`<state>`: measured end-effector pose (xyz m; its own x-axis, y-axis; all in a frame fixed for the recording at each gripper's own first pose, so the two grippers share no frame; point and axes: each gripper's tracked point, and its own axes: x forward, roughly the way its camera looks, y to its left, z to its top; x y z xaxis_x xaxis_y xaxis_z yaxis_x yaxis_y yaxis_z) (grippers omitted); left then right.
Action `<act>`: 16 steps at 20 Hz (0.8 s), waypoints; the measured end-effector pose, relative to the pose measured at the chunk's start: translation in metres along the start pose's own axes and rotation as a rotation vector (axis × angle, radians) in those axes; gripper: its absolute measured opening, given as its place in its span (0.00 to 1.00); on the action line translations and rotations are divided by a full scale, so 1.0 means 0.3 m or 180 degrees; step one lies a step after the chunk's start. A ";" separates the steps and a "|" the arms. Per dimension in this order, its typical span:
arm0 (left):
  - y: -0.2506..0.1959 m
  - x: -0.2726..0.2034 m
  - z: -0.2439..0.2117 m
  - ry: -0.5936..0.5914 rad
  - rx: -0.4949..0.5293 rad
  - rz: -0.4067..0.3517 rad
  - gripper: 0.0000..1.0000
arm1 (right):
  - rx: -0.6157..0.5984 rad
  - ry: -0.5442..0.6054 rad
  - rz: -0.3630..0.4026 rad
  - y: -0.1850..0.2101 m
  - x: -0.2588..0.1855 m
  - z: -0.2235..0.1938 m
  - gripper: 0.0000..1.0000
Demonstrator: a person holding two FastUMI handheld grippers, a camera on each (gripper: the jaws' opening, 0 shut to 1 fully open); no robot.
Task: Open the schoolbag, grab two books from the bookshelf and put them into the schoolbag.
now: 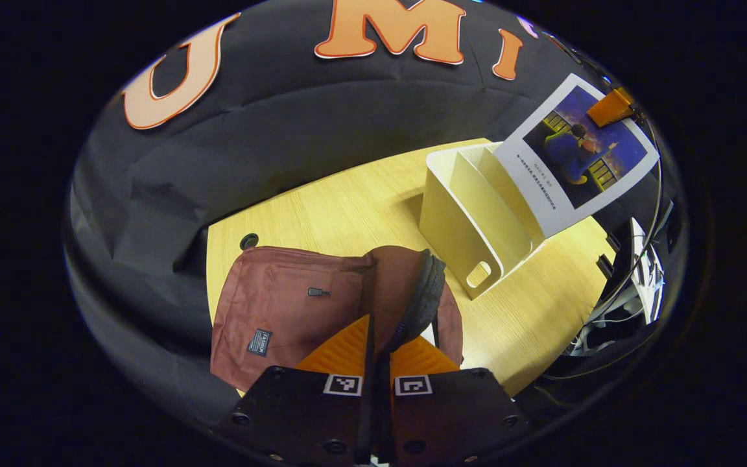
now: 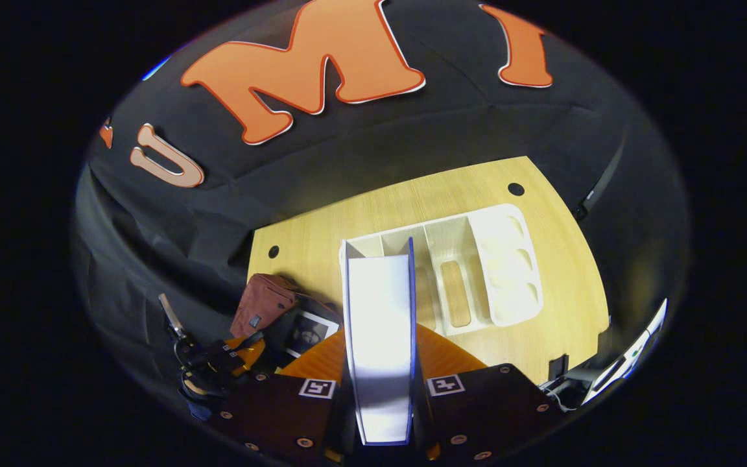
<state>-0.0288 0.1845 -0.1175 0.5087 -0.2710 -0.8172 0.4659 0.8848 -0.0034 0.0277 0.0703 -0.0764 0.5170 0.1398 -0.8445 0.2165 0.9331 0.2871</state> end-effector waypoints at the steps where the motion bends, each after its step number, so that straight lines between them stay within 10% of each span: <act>1: -0.001 -0.002 0.007 -0.0005 0.0012 -0.0017 0.04 | 0.0054 -0.0021 0.0044 0.014 -0.003 -0.023 0.36; 16: 0.038 -0.099 0.086 -0.0173 0.0197 -0.0074 0.04 | 0.0692 0.0221 0.1033 0.369 0.301 -0.435 0.36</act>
<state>-0.0199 0.1930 -0.0785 0.5348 -0.3129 -0.7849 0.5212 0.8533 0.0149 -0.0098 0.2294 -0.1799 0.5318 0.4449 -0.7206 0.2252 0.7460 0.6267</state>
